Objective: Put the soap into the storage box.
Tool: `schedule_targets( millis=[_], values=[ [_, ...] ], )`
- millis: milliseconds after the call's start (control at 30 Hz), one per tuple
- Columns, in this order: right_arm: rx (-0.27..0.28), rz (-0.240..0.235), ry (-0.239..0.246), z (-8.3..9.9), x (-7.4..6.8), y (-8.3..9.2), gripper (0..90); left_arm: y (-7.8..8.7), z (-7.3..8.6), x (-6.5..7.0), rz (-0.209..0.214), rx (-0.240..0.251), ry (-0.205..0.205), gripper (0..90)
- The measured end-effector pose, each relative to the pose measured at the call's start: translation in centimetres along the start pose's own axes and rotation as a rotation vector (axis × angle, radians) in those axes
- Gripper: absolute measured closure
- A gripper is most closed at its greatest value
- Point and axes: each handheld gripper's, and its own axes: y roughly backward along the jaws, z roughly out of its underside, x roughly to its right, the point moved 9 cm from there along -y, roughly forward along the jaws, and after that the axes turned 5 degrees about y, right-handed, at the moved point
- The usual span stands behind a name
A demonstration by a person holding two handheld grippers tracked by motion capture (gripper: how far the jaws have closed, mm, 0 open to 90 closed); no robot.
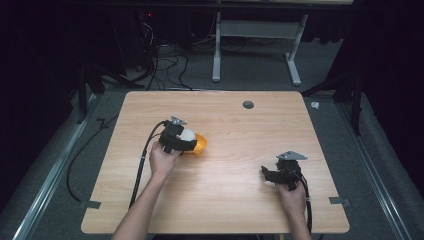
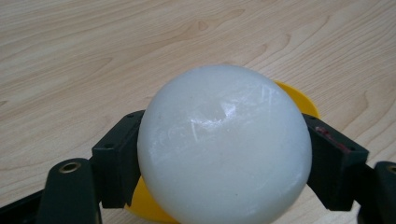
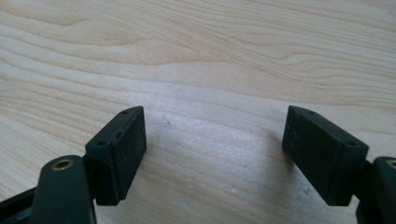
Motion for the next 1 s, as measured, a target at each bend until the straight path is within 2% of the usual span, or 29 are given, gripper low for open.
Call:
schedule_targets(
  millis=[267,533,1000],
  values=[
    [0.0,0.0,0.0,0.0,0.0,0.0,22.7,-0.9,0.2,0.2,-0.009,-0.01,0.002,23.9],
    [0.0,-0.001,0.001,0.0,0.0,0.0,22.7,-1.4,0.5,-0.2,-0.038,-0.033,-0.01,23.8],
    [0.0,-0.001,0.001,0.0,0.0,0.0,22.6,-2.1,0.9,0.0,-0.039,-0.052,-0.014,23.7]
  ],
)
